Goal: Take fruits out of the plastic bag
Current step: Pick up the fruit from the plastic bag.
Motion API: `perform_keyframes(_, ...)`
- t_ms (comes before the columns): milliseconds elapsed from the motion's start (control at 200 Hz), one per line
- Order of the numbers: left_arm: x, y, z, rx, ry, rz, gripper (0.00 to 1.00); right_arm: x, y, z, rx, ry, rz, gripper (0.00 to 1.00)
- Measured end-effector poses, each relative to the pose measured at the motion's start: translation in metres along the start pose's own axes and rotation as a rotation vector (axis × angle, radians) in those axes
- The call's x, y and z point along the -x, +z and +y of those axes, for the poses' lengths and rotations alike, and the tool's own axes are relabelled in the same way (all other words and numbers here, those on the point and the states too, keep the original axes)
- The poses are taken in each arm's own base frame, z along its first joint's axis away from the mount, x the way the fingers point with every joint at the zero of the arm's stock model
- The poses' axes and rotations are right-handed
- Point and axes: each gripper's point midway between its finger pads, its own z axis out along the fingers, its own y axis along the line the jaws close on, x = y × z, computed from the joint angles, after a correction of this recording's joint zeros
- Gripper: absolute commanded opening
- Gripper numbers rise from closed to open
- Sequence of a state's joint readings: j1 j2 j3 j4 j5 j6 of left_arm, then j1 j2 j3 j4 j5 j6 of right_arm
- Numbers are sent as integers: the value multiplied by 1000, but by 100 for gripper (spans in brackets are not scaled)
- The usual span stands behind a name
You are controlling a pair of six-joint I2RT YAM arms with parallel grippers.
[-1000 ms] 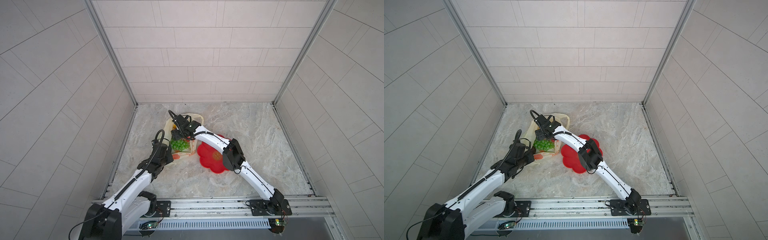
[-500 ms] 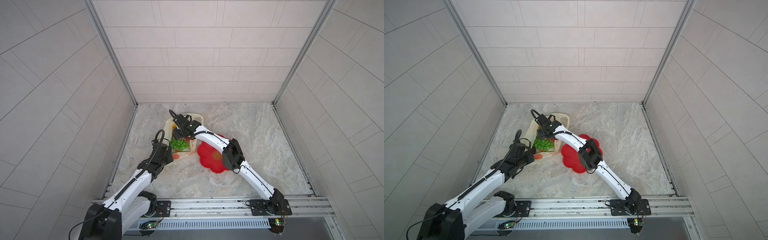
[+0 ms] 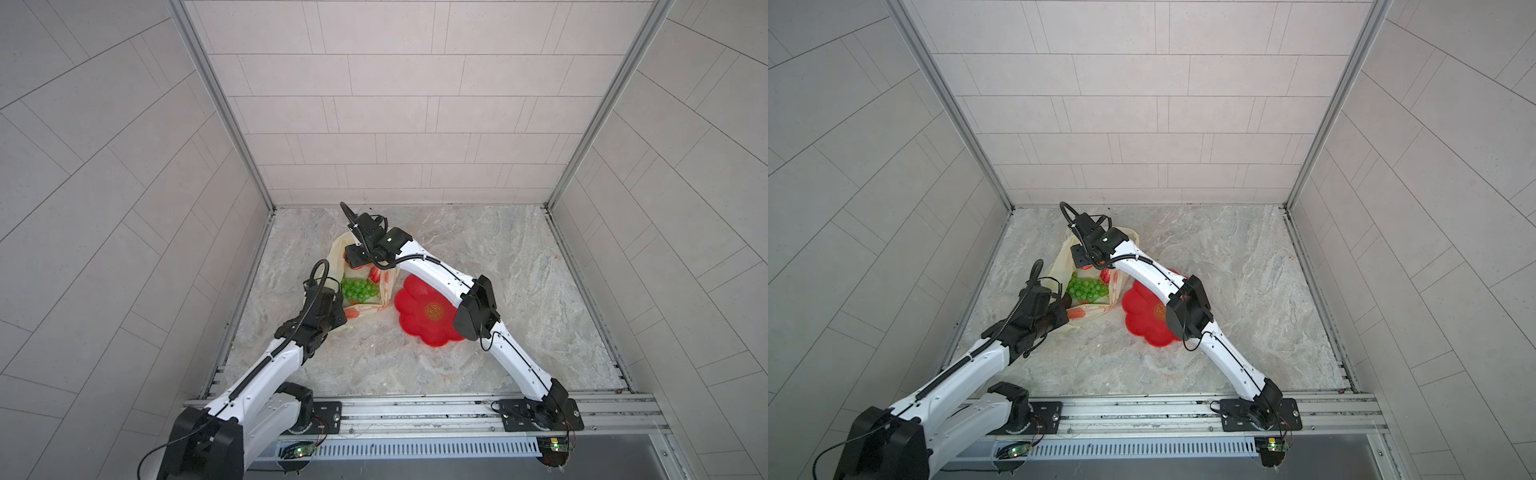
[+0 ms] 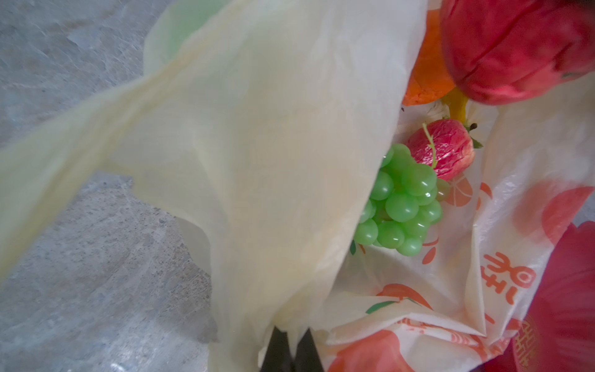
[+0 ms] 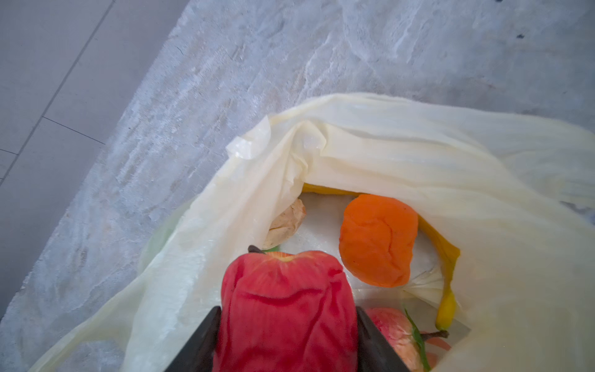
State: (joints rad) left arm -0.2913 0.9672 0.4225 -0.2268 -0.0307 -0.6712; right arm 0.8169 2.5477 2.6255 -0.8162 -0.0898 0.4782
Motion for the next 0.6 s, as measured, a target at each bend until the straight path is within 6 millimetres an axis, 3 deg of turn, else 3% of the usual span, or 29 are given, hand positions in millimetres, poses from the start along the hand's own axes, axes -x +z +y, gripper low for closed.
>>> perform_keyframes(140,-1,0,1,4,3,3,2,-2,-13,-1,-5,-2,19,54)
perform_keyframes(325,-1,0,2,11,9,5,3,-33,-35,-15,-41,-16,99,54)
perform_keyframes(600,0,0,3,15,12,0,3,-78,-110,-52,-86,-26,45,54)
